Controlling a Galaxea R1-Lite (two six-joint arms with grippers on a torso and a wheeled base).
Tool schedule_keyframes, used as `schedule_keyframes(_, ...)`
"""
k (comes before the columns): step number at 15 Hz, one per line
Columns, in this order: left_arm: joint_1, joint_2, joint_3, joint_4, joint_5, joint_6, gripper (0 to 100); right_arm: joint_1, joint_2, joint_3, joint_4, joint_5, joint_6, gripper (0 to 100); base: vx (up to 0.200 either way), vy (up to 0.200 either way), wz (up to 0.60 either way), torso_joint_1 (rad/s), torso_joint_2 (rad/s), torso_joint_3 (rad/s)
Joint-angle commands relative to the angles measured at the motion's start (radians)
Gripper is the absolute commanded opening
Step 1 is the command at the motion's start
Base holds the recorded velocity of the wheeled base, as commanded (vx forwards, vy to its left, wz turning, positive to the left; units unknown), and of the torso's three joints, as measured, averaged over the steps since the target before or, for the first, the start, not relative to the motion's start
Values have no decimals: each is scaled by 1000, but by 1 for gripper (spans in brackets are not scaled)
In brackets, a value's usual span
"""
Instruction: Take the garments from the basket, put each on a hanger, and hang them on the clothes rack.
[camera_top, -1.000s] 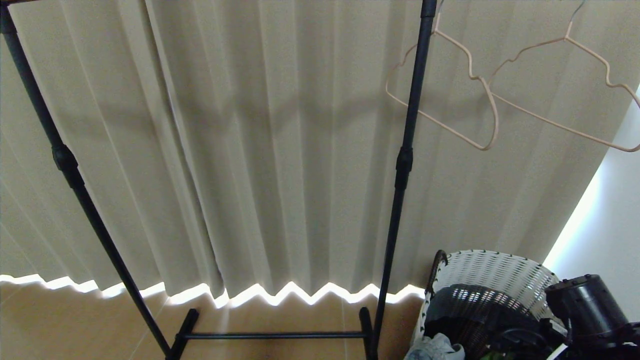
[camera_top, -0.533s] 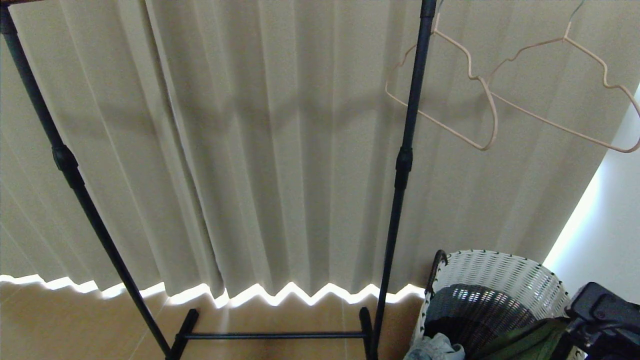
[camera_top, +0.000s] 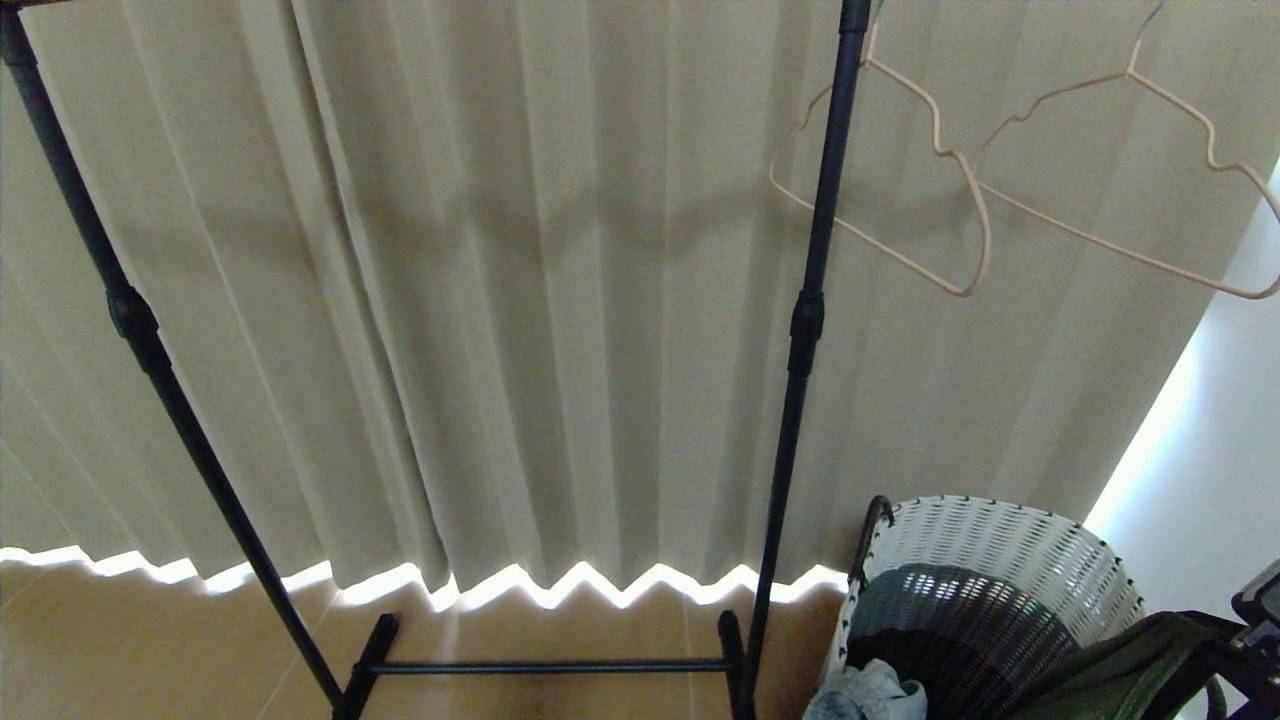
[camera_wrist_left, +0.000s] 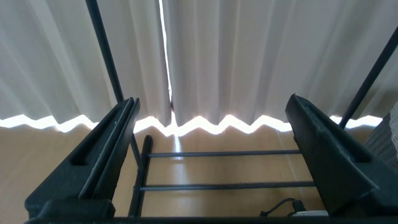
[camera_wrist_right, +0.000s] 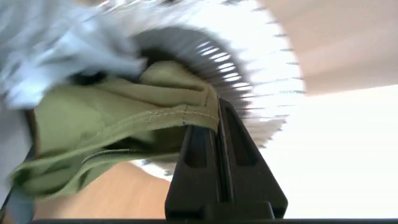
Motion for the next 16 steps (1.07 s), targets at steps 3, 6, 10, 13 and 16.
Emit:
schedule_keyframes(3, 0, -1, 1, 0, 2, -1, 100, 0, -9, 2, 0, 0, -1, 0, -200, 0, 0, -1, 2, 1)
schedule_keyframes(6, 0, -1, 0, 0, 2, -1, 100, 0, -9, 2, 0, 0, -1, 0, -200, 0, 0, 2, 2, 2)
schedule_keyframes(10, 0, -1, 0, 0, 2, -1, 100, 0, -9, -1, 0, -1, -1, 0, -200, 0, 0, 1, 1, 4)
schedule_keyframes(13, 0, -1, 0, 0, 2, -1, 100, 0, -7, 1, 0, -1, -1, 0, 0, 0, 0, 0, 0, 0)
schedule_keyframes(16, 0, -1, 1, 0, 2, 1, 100, 0, -6, 2, 2, 0, -2, 0, 0, 0, 0, 0, 0, 0)
